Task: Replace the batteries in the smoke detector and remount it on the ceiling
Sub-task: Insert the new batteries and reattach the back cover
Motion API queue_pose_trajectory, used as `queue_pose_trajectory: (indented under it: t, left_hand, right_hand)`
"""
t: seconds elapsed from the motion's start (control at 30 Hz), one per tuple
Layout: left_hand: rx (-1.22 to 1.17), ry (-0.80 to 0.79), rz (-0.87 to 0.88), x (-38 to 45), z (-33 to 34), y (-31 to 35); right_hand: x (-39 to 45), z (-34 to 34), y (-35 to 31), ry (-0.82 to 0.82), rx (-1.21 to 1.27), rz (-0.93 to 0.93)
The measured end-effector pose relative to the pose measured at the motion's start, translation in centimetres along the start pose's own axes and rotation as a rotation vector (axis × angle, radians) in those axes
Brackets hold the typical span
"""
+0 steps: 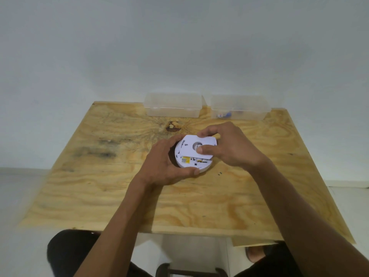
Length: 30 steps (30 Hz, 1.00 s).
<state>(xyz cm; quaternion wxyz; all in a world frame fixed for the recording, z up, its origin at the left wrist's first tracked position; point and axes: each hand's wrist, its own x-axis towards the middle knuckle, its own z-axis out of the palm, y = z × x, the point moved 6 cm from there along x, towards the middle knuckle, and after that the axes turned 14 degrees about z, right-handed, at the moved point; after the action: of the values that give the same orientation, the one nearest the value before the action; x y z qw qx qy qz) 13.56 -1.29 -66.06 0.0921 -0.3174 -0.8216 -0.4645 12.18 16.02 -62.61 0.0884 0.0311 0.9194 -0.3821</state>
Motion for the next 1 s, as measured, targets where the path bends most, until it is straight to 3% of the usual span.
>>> queue_pose_trajectory:
  t: [0.17, 0.4, 0.6, 1.0]
  left_hand:
    - [-0.004, 0.006, -0.045, -0.3, 0.3, -1.1]
    - [-0.017, 0.003, -0.028, -0.2, 0.2, -1.0]
    - [-0.040, 0.002, -0.033, 0.0, 0.3, -0.8]
    - [-0.047, 0.002, -0.061, -0.2, 0.4, -1.1]
  right_hand:
    - [-0.3, 0.4, -0.3, -0.076, -0.144, -0.020]
    - [-0.8, 0.5, -1.5, -0.017, -0.372, -0.148]
    - [-1.2, 1.7, -1.4, -0.073, -0.362, -0.229]
    - [-0.9, 2.2, -0.7, -0.154, -0.418, -0.206]
